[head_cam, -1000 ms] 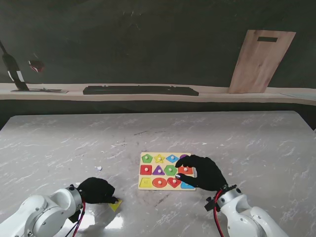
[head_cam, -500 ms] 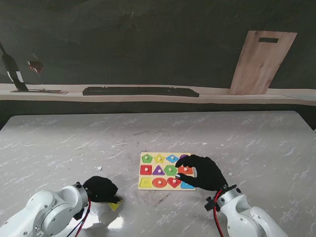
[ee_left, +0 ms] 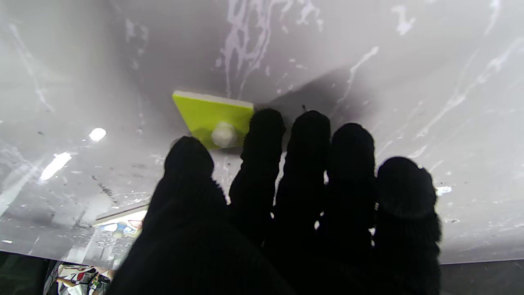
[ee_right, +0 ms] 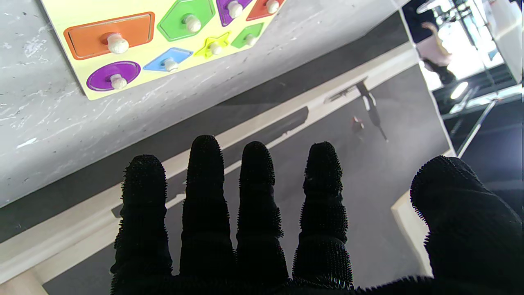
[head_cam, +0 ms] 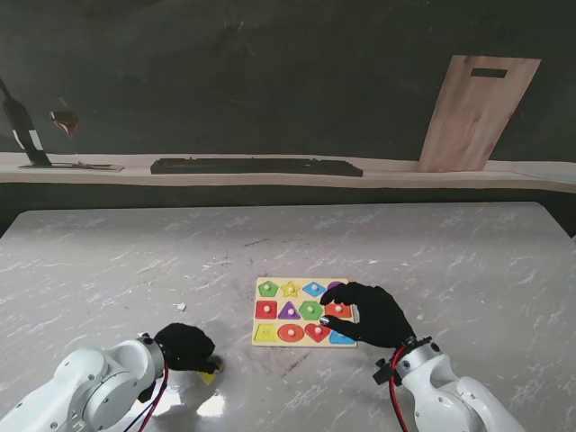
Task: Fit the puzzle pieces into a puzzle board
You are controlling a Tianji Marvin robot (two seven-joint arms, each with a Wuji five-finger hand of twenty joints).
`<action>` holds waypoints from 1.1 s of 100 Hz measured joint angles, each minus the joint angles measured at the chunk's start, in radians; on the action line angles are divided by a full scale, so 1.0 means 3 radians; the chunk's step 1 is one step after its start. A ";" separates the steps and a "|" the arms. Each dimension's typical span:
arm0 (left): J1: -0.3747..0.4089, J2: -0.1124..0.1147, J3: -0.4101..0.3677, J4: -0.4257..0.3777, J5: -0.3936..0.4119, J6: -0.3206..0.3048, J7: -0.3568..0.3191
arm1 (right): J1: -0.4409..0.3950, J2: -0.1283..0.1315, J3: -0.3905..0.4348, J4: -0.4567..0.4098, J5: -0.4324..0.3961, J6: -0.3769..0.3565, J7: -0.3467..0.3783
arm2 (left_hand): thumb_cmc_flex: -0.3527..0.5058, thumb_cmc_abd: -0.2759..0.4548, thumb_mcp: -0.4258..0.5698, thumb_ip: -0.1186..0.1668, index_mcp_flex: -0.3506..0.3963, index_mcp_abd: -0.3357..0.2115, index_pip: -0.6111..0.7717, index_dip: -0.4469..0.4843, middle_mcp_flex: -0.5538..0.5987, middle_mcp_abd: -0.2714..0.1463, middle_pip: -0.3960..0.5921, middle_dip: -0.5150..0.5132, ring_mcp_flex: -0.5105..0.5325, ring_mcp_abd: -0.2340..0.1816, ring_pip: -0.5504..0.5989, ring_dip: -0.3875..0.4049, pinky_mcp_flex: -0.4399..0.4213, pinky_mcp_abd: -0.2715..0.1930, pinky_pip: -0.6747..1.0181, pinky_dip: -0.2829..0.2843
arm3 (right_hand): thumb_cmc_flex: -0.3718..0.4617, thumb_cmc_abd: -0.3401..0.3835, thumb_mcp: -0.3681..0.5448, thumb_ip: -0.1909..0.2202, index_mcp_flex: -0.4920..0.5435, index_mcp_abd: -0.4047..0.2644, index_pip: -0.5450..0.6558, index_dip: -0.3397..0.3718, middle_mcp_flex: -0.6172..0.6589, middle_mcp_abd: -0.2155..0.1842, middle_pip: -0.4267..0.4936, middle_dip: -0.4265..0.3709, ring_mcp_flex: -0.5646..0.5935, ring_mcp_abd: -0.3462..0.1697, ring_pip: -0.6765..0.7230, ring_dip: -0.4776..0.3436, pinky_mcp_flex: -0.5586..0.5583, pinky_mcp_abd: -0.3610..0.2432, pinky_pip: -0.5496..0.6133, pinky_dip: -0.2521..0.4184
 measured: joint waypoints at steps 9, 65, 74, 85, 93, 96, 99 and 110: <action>-0.0011 0.0000 0.0010 0.0023 0.0018 0.0006 0.0003 | -0.0002 0.0000 0.0002 -0.0001 0.0001 0.0000 0.0001 | 0.0000 -0.0002 0.0000 0.0000 0.0000 0.0000 -0.0003 0.0001 0.0000 0.0000 -0.0033 -0.0006 -0.0003 0.0001 -0.0030 -0.0001 -0.0022 0.0000 0.0000 -0.0027 | 0.0000 0.0000 0.0000 0.0000 0.0000 0.0000 0.0000 0.0000 0.0000 0.0000 0.0000 0.0000 0.0000 0.0000 0.0000 0.0000 0.0000 0.0000 0.0000 0.0000; -0.0066 0.0000 0.0072 0.0038 0.0033 0.0081 -0.0064 | -0.0012 0.0000 0.0006 -0.0006 -0.0001 0.0008 -0.0004 | -0.0167 -0.0537 0.0941 -0.0004 0.0040 0.0105 0.0136 -0.0255 0.0000 0.0005 -0.0077 -0.0099 -0.0007 0.0001 -0.0074 -0.0081 -0.0027 0.0000 0.0000 -0.0131 | 0.0000 0.0000 0.0000 0.0000 0.0000 0.0002 0.0001 0.0000 0.0000 0.0000 0.0000 0.0000 0.0000 0.0000 0.0000 0.0000 0.0000 0.0000 0.0001 0.0000; -0.0069 0.0000 0.0080 0.0032 0.0031 0.0097 -0.0070 | -0.0015 0.0000 0.0008 -0.0008 -0.0001 0.0011 -0.0005 | -0.0232 -0.0636 0.1136 -0.0008 0.0040 0.0120 0.0145 -0.0295 0.0000 0.0007 -0.0077 -0.0099 -0.0007 0.0002 -0.0074 -0.0081 -0.0015 0.0000 0.0021 -0.0132 | 0.0000 0.0000 0.0000 0.0000 0.0000 0.0002 0.0001 0.0000 0.0000 0.0000 0.0000 0.0000 0.0000 0.0000 0.0000 0.0000 0.0000 0.0000 0.0001 0.0000; -0.0074 0.0000 0.0094 0.0029 0.0025 0.0115 -0.0069 | -0.0018 0.0000 0.0008 -0.0010 -0.0001 0.0013 -0.0007 | -0.0270 -0.0782 0.1357 -0.0010 0.0040 0.0150 0.0188 -0.0302 0.0000 0.0014 -0.0077 -0.0103 -0.0004 0.0002 -0.0074 -0.0081 0.0012 0.0000 0.0040 -0.0133 | 0.0000 0.0000 0.0000 0.0000 0.0000 0.0002 0.0002 0.0000 0.0000 -0.0001 0.0000 0.0000 0.0000 0.0000 0.0000 0.0000 0.0000 0.0000 0.0001 0.0000; -0.0074 0.0000 0.0100 0.0020 0.0028 0.0120 -0.0067 | -0.0019 0.0000 0.0008 -0.0010 0.0000 0.0018 -0.0008 | -0.0360 -0.0946 0.1644 -0.0011 0.0037 0.0153 0.0228 -0.0302 0.0000 0.0016 -0.0077 -0.0119 0.0038 0.0002 -0.0074 -0.0081 0.0039 0.0000 0.0069 -0.0139 | 0.0000 0.0000 0.0000 0.0000 0.0000 0.0002 0.0003 0.0000 0.0000 -0.0001 0.0000 0.0000 0.0000 0.0000 0.0000 0.0000 0.0000 0.0000 0.0001 0.0000; -0.0073 0.0000 0.0101 0.0015 0.0035 0.0121 -0.0068 | -0.0019 -0.0001 0.0008 -0.0011 0.0001 0.0019 -0.0008 | -0.0402 -0.0992 0.1757 -0.0012 0.0037 0.0153 0.0231 -0.0303 0.0000 0.0016 -0.0077 -0.0123 0.0038 0.0002 -0.0074 -0.0081 0.0056 0.0000 0.0078 -0.0140 | 0.0000 0.0000 0.0000 0.0000 0.0000 0.0002 0.0003 0.0000 0.0000 -0.0001 0.0000 0.0000 0.0000 0.0000 0.0000 0.0000 0.0000 0.0000 0.0001 0.0000; -0.0070 0.0000 0.0101 0.0008 0.0047 0.0121 -0.0070 | -0.0019 -0.0001 0.0008 -0.0011 0.0003 0.0021 -0.0008 | -0.0407 -0.1054 0.1855 -0.0012 0.0037 0.0153 0.0264 -0.0303 0.0000 0.0016 -0.0077 -0.0124 0.0038 0.0002 -0.0074 -0.0088 0.0068 0.0000 0.0088 -0.0140 | 0.0000 0.0000 0.0000 0.0000 0.0000 0.0002 0.0003 0.0000 0.0000 -0.0001 0.0000 0.0000 0.0000 0.0000 0.0000 0.0000 0.0000 0.0000 0.0001 0.0000; -0.0044 0.0000 0.0101 -0.0022 0.0123 0.0124 -0.0063 | -0.0019 -0.0001 0.0008 -0.0012 0.0017 0.0026 -0.0008 | -0.0503 -0.1189 0.2228 -0.0012 0.0036 0.0153 0.0316 -0.0303 0.0001 0.0017 -0.0076 -0.0130 0.0041 0.0002 -0.0074 -0.0111 0.0112 0.0000 0.0124 -0.0141 | 0.0000 0.0000 0.0000 0.0000 0.0000 0.0002 0.0003 0.0000 0.0000 -0.0001 0.0000 0.0000 0.0000 0.0000 0.0000 0.0000 0.0000 0.0000 0.0001 0.0000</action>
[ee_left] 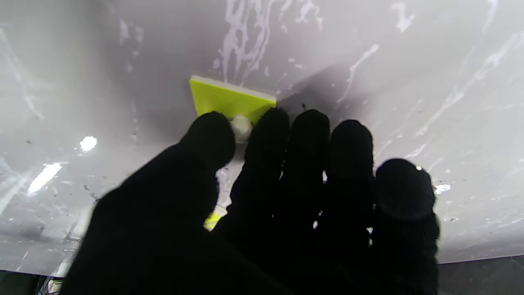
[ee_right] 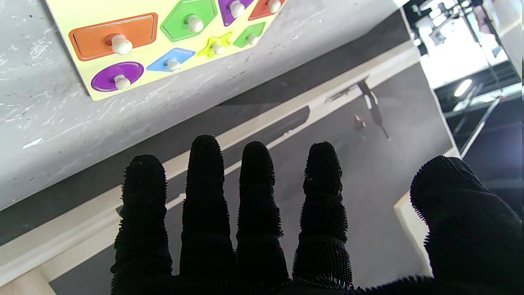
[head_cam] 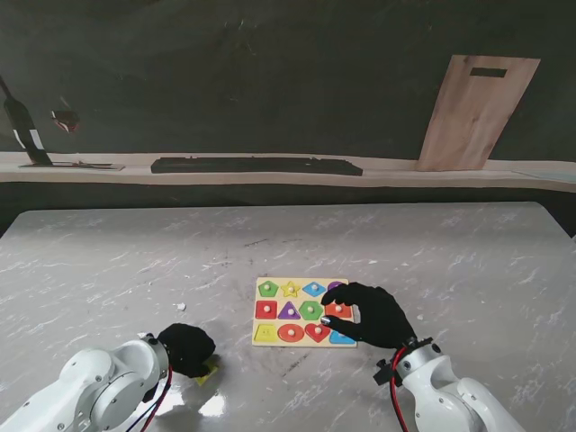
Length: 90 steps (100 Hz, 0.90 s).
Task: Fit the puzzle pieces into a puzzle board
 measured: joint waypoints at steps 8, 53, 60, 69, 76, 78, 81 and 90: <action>0.0028 -0.0001 -0.0004 -0.0011 0.0041 0.0003 0.0047 | 0.0000 0.0000 0.0000 -0.0001 0.0008 0.0001 0.0002 | -0.0091 -0.0086 0.0208 0.0000 0.0000 0.0000 0.0033 -0.0001 0.0035 0.0000 0.0016 -0.0001 0.0087 0.0000 0.0007 -0.0005 0.0057 0.0000 0.0043 -0.0001 | 0.0000 0.0000 0.0000 0.0000 0.0000 0.0000 0.0000 0.0000 0.0000 0.0000 0.0000 0.0000 0.0000 0.0000 0.0000 0.0000 0.0000 0.0000 0.0000 0.0000; 0.0113 -0.0012 -0.0036 0.0014 0.0182 -0.0119 0.0332 | -0.0018 -0.0004 0.0029 -0.0015 0.0020 0.0001 -0.0023 | -0.0290 -0.0308 0.0633 0.0000 -0.0024 -0.0046 0.0145 0.0017 0.0134 -0.0039 0.0097 0.0229 0.0201 -0.0023 0.0057 -0.0006 0.0183 0.0000 0.0201 -0.0073 | 0.0000 0.0000 0.0000 0.0000 0.0000 0.0000 0.0002 0.0000 0.0000 0.0000 0.0000 0.0000 0.0000 0.0000 0.0000 0.0000 0.0000 0.0000 0.0000 0.0000; 0.0113 -0.0012 -0.0035 0.0020 0.0190 -0.0128 0.0356 | -0.0021 -0.0005 0.0035 -0.0016 0.0021 -0.0001 -0.0024 | -0.0327 -0.0324 0.0669 0.0000 -0.0044 -0.0078 0.0151 0.0056 0.0136 -0.0054 0.0126 0.0277 0.0201 -0.0030 0.0086 -0.0006 0.0184 0.0000 0.0203 -0.0086 | 0.0000 0.0000 0.0000 0.0000 0.0000 0.0000 0.0003 0.0000 0.0000 0.0000 0.0000 0.0000 0.0000 0.0000 0.0000 0.0000 0.0000 0.0000 0.0000 0.0000; 0.0112 -0.0013 -0.0032 0.0041 0.0200 -0.0133 0.0416 | -0.0023 -0.0005 0.0039 -0.0018 0.0028 -0.0007 -0.0023 | -0.0362 -0.0356 0.0724 0.0000 -0.0045 -0.0103 0.0159 0.0096 0.0162 -0.0069 0.0129 0.0325 0.0201 -0.0036 0.0088 -0.0006 0.0184 0.0000 0.0203 -0.0086 | 0.0000 0.0000 0.0000 0.0000 0.0000 0.0000 0.0003 0.0000 0.0000 0.0000 0.0000 0.0000 0.0000 0.0000 0.0000 0.0000 0.0000 0.0000 0.0000 0.0000; 0.0108 -0.0013 -0.0032 0.0058 0.0202 -0.0144 0.0446 | -0.0026 -0.0005 0.0046 -0.0020 0.0034 -0.0016 -0.0021 | -0.0370 -0.0361 0.0738 0.0000 -0.0046 -0.0111 0.0185 0.0097 0.0166 -0.0076 0.0129 0.0360 0.0201 -0.0043 0.0090 -0.0006 0.0184 0.0000 0.0204 -0.0087 | 0.0000 0.0000 0.0000 0.0000 0.0000 0.0000 0.0003 0.0000 0.0000 0.0000 0.0000 0.0000 0.0000 0.0000 0.0000 0.0000 0.0000 0.0000 0.0000 0.0000; 0.0107 -0.0013 -0.0032 0.0060 0.0203 -0.0150 0.0452 | -0.0027 -0.0005 0.0048 -0.0020 0.0034 -0.0019 -0.0021 | -0.0383 -0.0377 0.0755 0.0000 -0.0046 -0.0115 0.0187 0.0105 0.0166 -0.0078 0.0129 0.0368 0.0201 -0.0044 0.0091 -0.0006 0.0184 0.0000 0.0204 -0.0087 | 0.0000 0.0000 0.0000 0.0000 0.0000 0.0000 0.0003 0.0000 0.0000 0.0000 0.0000 0.0000 0.0000 0.0000 0.0000 0.0000 0.0000 0.0000 0.0000 0.0000; 0.0107 -0.0013 -0.0035 0.0063 0.0206 -0.0162 0.0458 | -0.0028 -0.0005 0.0051 -0.0021 0.0035 -0.0025 -0.0021 | -0.0409 -0.0389 0.0801 0.0000 -0.0046 -0.0128 0.0189 0.0131 0.0166 -0.0087 0.0129 0.0383 0.0201 -0.0049 0.0092 0.0012 0.0184 0.0000 0.0204 -0.0087 | 0.0000 0.0000 0.0000 0.0000 0.0000 0.0000 0.0003 0.0000 0.0000 0.0000 0.0000 0.0000 0.0000 0.0000 0.0000 0.0000 0.0000 0.0000 0.0000 0.0000; 0.0107 -0.0017 -0.0055 0.0063 0.0209 -0.0206 0.0477 | -0.0037 -0.0006 0.0066 -0.0026 0.0036 -0.0047 -0.0021 | -0.0415 -0.0391 0.0805 0.0000 -0.0046 -0.0135 0.0192 0.0152 0.0166 -0.0096 0.0129 0.0414 0.0201 -0.0054 0.0093 0.0019 0.0184 0.0000 0.0204 -0.0089 | 0.0000 0.0000 0.0000 0.0000 0.0000 0.0000 0.0003 0.0000 0.0000 0.0000 0.0000 0.0000 0.0000 0.0000 0.0000 0.0000 0.0000 0.0000 0.0000 0.0000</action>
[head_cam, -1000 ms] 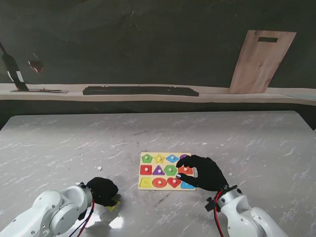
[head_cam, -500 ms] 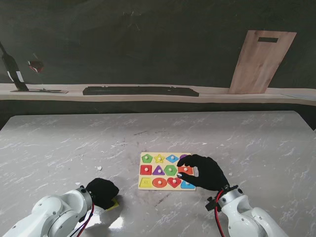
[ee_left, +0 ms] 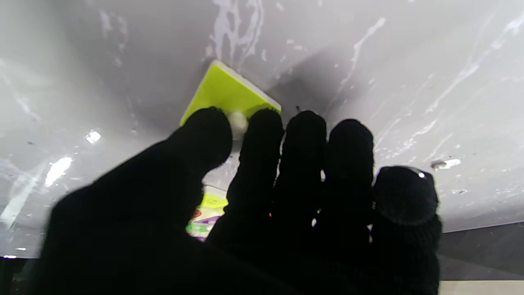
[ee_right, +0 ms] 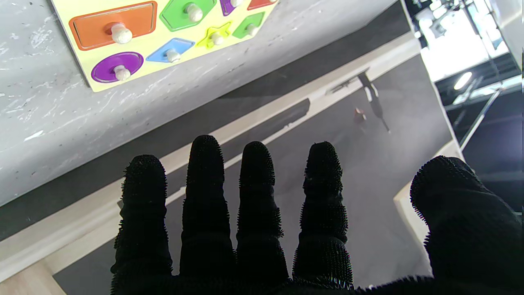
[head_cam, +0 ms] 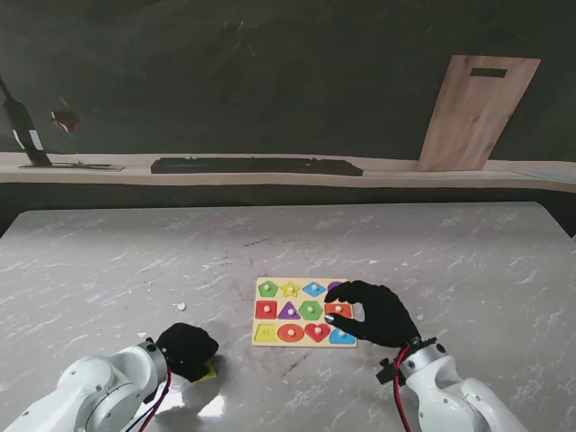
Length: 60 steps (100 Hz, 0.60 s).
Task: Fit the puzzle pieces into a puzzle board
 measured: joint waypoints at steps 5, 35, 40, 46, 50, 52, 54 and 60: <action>0.0001 -0.0004 -0.0021 -0.0003 0.0000 -0.0024 0.0007 | -0.0006 0.0000 0.0007 -0.0002 0.0000 -0.0010 -0.0001 | -0.0004 -0.0001 0.0001 0.0000 0.0000 -0.0006 0.0002 0.0021 0.0001 -0.0008 0.0000 0.0014 0.0000 -0.0003 0.0025 0.0001 0.0000 0.0000 0.0000 -0.0004 | 0.0000 0.0000 0.0000 0.0000 0.0000 0.0000 0.0000 0.0000 0.0000 0.0000 0.0000 0.0000 0.0000 0.0000 0.0000 0.0000 0.0000 0.0000 0.0000 0.0000; 0.0005 -0.0009 -0.0160 -0.0132 0.0000 -0.0197 0.0005 | -0.0014 0.0000 0.0009 -0.0009 0.0006 -0.0013 -0.0011 | -0.0043 -0.0003 0.0056 0.0000 0.0000 -0.0031 0.0034 0.0059 0.0002 -0.0016 0.0000 0.0049 0.0000 -0.0007 0.0029 0.0005 0.0000 0.0000 0.0011 -0.0032 | 0.0000 0.0000 0.0000 0.0000 0.0000 0.0000 0.0001 0.0000 0.0000 0.0000 0.0000 0.0000 0.0000 0.0000 0.0000 0.0000 0.0000 0.0000 0.0000 0.0000; -0.0006 -0.0009 -0.0161 -0.0143 0.0000 -0.0213 0.0010 | -0.0014 0.0000 0.0009 -0.0009 0.0014 -0.0013 -0.0008 | -0.0043 -0.0003 0.0057 0.0000 0.0000 -0.0031 0.0035 0.0060 0.0002 -0.0016 0.0000 0.0063 0.0000 -0.0007 0.0029 0.0005 0.0000 0.0000 0.0012 -0.0032 | 0.0000 0.0000 0.0000 0.0000 0.0000 0.0000 0.0001 0.0000 0.0000 0.0000 0.0000 0.0000 0.0000 0.0000 0.0000 0.0000 0.0000 0.0000 0.0000 0.0000; -0.0033 -0.0008 -0.0155 -0.0147 0.0000 -0.0231 0.0011 | -0.0014 0.0000 0.0009 -0.0009 0.0016 -0.0019 -0.0005 | -0.0044 -0.0003 0.0069 0.0000 -0.0001 -0.0031 0.0034 0.0061 0.0002 -0.0016 0.0000 0.0064 0.0000 -0.0008 0.0029 0.0006 0.0000 0.0000 0.0013 -0.0032 | 0.0000 0.0000 0.0000 0.0000 0.0000 0.0000 0.0001 0.0000 0.0000 0.0000 0.0000 0.0000 0.0000 0.0000 0.0000 0.0000 0.0000 0.0000 0.0001 0.0000; -0.0062 -0.0007 -0.0139 -0.0145 -0.0006 -0.0235 0.0011 | -0.0014 0.0000 0.0013 -0.0009 0.0001 -0.0035 -0.0006 | -0.0045 -0.0003 0.0070 0.0000 0.0000 -0.0032 0.0035 0.0061 0.0002 -0.0017 0.0000 0.0068 0.0000 -0.0009 0.0029 0.0006 0.0000 0.0000 0.0014 -0.0032 | 0.0000 0.0000 0.0000 0.0000 0.0000 0.0000 0.0001 0.0000 0.0000 0.0000 0.0000 0.0000 0.0000 0.0000 0.0000 0.0000 0.0000 0.0000 0.0000 0.0000; -0.0082 -0.0005 -0.0126 -0.0143 -0.0012 -0.0236 0.0010 | -0.0014 0.0000 0.0017 -0.0009 -0.0022 -0.0047 -0.0009 | -0.0045 -0.0003 0.0070 0.0000 0.0000 -0.0032 0.0035 0.0062 0.0002 -0.0017 0.0000 0.0069 0.0000 -0.0009 0.0029 0.0007 0.0000 0.0000 0.0014 -0.0032 | 0.0000 0.0000 0.0000 0.0000 0.0000 0.0000 0.0001 0.0000 0.0000 0.0000 0.0000 0.0000 0.0000 0.0000 0.0000 0.0000 0.0000 0.0000 0.0000 0.0000; -0.0105 -0.0003 -0.0109 -0.0138 -0.0020 -0.0236 0.0007 | -0.0014 0.0000 0.0022 -0.0008 -0.0055 -0.0061 -0.0015 | -0.0045 -0.0003 0.0070 0.0000 0.0000 -0.0032 0.0035 0.0068 0.0002 -0.0017 0.0000 0.0069 0.0000 -0.0009 0.0029 0.0007 0.0000 0.0000 0.0014 -0.0032 | 0.0000 0.0001 0.0000 0.0000 0.0000 0.0000 0.0001 0.0000 0.0000 0.0000 0.0000 0.0000 0.0000 0.0000 0.0000 0.0000 0.0000 0.0000 0.0001 0.0000; -0.0189 0.0002 -0.0043 -0.0112 -0.0059 -0.0236 -0.0007 | -0.0014 0.0000 0.0036 -0.0002 -0.0133 -0.0098 -0.0039 | -0.0045 -0.0004 0.0070 0.0000 0.0000 -0.0032 0.0035 0.0101 0.0002 -0.0018 0.0000 0.0070 0.0000 -0.0009 0.0029 0.0008 0.0000 0.0000 0.0014 -0.0033 | 0.0000 0.0001 0.0000 0.0000 0.0000 0.0000 0.0001 0.0000 0.0000 0.0000 0.0000 0.0000 0.0000 0.0000 0.0000 0.0000 0.0000 0.0000 0.0001 0.0000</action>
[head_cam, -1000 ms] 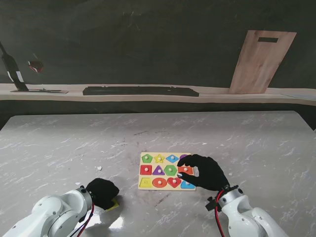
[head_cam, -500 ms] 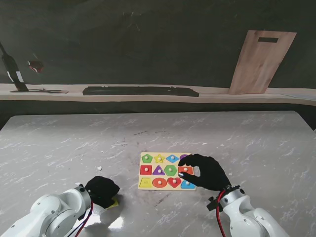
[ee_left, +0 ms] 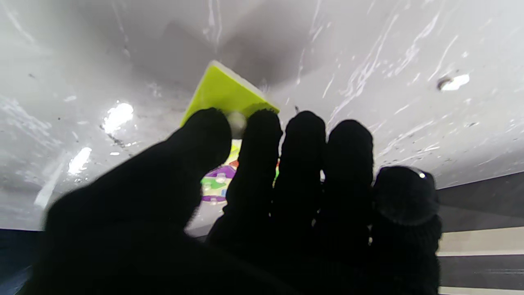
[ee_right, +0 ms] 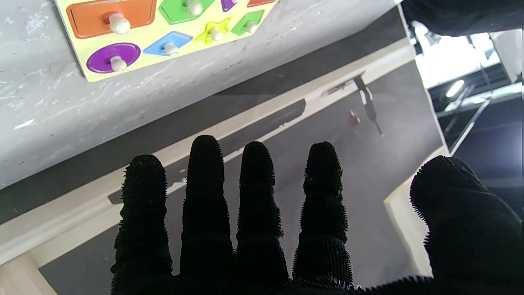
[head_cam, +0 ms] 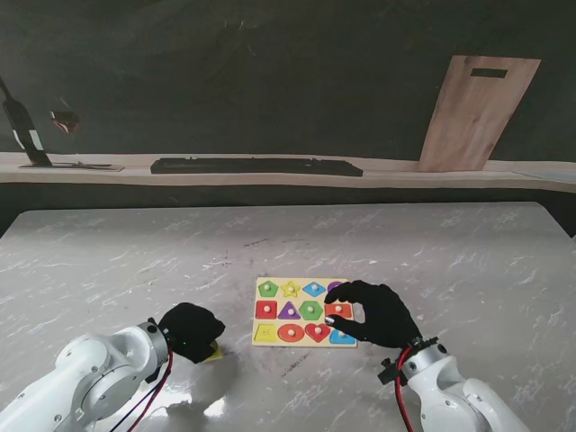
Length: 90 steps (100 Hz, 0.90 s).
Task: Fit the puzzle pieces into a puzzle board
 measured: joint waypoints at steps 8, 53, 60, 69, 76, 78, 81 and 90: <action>-0.0117 0.0004 0.0087 0.0039 -0.0091 0.0000 -0.0039 | -0.0004 0.0000 0.0010 0.0001 0.0046 -0.0037 -0.0005 | 0.0000 0.0000 0.0000 0.0000 0.0000 0.0000 0.0000 0.0001 0.0000 -0.0001 0.0000 0.0008 0.0000 0.0000 0.0000 0.0031 0.0000 0.0000 0.0000 -0.0001 | 0.0000 0.0000 0.0000 0.0000 0.0000 0.0000 0.0000 0.0000 0.0000 0.0000 0.0000 0.0000 0.0000 0.0000 0.0000 0.0000 0.0000 0.0000 0.0000 0.0000; -0.0864 0.0012 0.0871 0.0419 -0.0533 0.0188 -0.0058 | -0.0155 -0.0039 0.0191 -0.0092 0.0179 -0.0317 -0.0144 | 0.0000 0.0000 0.0001 0.0000 -0.0067 -0.0047 0.0001 0.0007 0.0000 -0.0006 0.0000 0.0036 0.0000 -0.0002 0.0000 0.0034 -0.0016 0.0000 0.0000 -0.0002 | 0.0000 0.0000 0.0000 0.0000 0.0000 0.0000 0.0000 0.0000 0.0000 0.0000 0.0000 0.0000 0.0000 0.0000 0.0000 0.0000 0.0000 0.0000 0.0000 0.0000; -0.0982 0.0008 0.0997 0.0485 -0.0557 0.0201 -0.0056 | -0.0180 -0.0045 0.0211 -0.0110 0.0210 -0.0335 -0.0160 | 0.0000 0.0000 0.0001 0.0000 -0.0067 -0.0054 0.0002 0.0007 0.0000 -0.0006 0.0000 0.0038 0.0000 -0.0003 0.0000 0.0035 -0.0018 0.0000 0.0000 -0.0003 | 0.0000 0.0000 0.0000 0.0000 0.0000 0.0000 0.0000 0.0000 0.0000 0.0000 0.0000 0.0000 0.0000 0.0000 0.0000 0.0000 0.0000 0.0000 0.0000 0.0000; -0.1137 0.0001 0.1177 0.0587 -0.0641 0.0226 0.0003 | -0.0208 -0.0053 0.0243 -0.0126 0.0244 -0.0379 -0.0171 | 0.0000 0.0000 0.0001 0.0000 -0.0067 -0.0064 0.0002 0.0007 0.0000 -0.0006 0.0000 0.0039 0.0000 -0.0003 0.0000 0.0036 -0.0019 0.0000 0.0000 -0.0003 | 0.0000 0.0000 0.0000 0.0000 0.0000 0.0000 0.0000 0.0000 0.0000 0.0000 0.0000 0.0000 0.0000 0.0000 0.0000 0.0000 0.0000 0.0000 0.0000 0.0000; -0.1267 -0.0006 0.1339 0.0676 -0.0750 0.0250 0.0049 | -0.0219 -0.0058 0.0266 -0.0128 0.0250 -0.0419 -0.0179 | 0.0000 0.0000 0.0001 0.0000 -0.0067 -0.0069 0.0002 0.0007 0.0000 -0.0006 0.0000 0.0044 0.0000 -0.0003 0.0000 0.0036 -0.0021 0.0000 0.0000 -0.0003 | 0.0000 0.0000 0.0000 0.0000 0.0000 0.0000 0.0000 0.0000 0.0000 0.0000 0.0000 0.0000 0.0000 0.0000 0.0000 0.0000 0.0000 0.0000 0.0000 0.0000; -0.1304 -0.0010 0.1385 0.0699 -0.0776 0.0255 0.0058 | -0.0221 -0.0059 0.0273 -0.0128 0.0254 -0.0429 -0.0180 | 0.0000 0.0000 0.0001 0.0000 -0.0067 -0.0072 0.0002 0.0007 0.0000 -0.0006 0.0000 0.0044 0.0000 -0.0003 0.0000 0.0036 -0.0021 0.0000 0.0000 -0.0003 | 0.0000 0.0000 0.0000 0.0000 0.0000 0.0000 0.0000 0.0000 0.0000 0.0000 0.0000 0.0000 0.0000 0.0000 0.0000 0.0000 0.0000 0.0000 0.0000 0.0000; -0.1353 -0.0016 0.1444 0.0732 -0.0800 0.0261 0.0074 | -0.0224 -0.0060 0.0280 -0.0128 0.0265 -0.0440 -0.0180 | 0.0000 0.0000 0.0001 0.0000 -0.0067 -0.0073 0.0002 0.0007 0.0000 -0.0007 0.0000 0.0044 0.0000 -0.0004 0.0000 0.0036 -0.0023 0.0000 0.0000 -0.0003 | 0.0000 0.0000 0.0000 0.0000 0.0000 0.0000 0.0000 0.0000 0.0000 0.0000 0.0000 0.0000 0.0000 0.0000 0.0000 0.0000 0.0000 0.0000 0.0000 0.0000; -0.1494 -0.0043 0.1609 0.0836 -0.0826 0.0269 0.0147 | -0.0233 -0.0061 0.0298 -0.0128 0.0298 -0.0468 -0.0176 | 0.0000 0.0000 0.0001 0.0000 -0.0067 -0.0079 0.0002 0.0008 0.0000 -0.0023 0.0000 0.0045 0.0000 -0.0007 0.0000 0.0037 -0.0027 0.0000 0.0000 -0.0003 | 0.0000 0.0000 0.0000 0.0000 0.0000 0.0000 0.0000 0.0000 0.0000 0.0000 0.0000 0.0000 0.0000 0.0000 0.0000 0.0000 0.0000 0.0000 0.0000 0.0000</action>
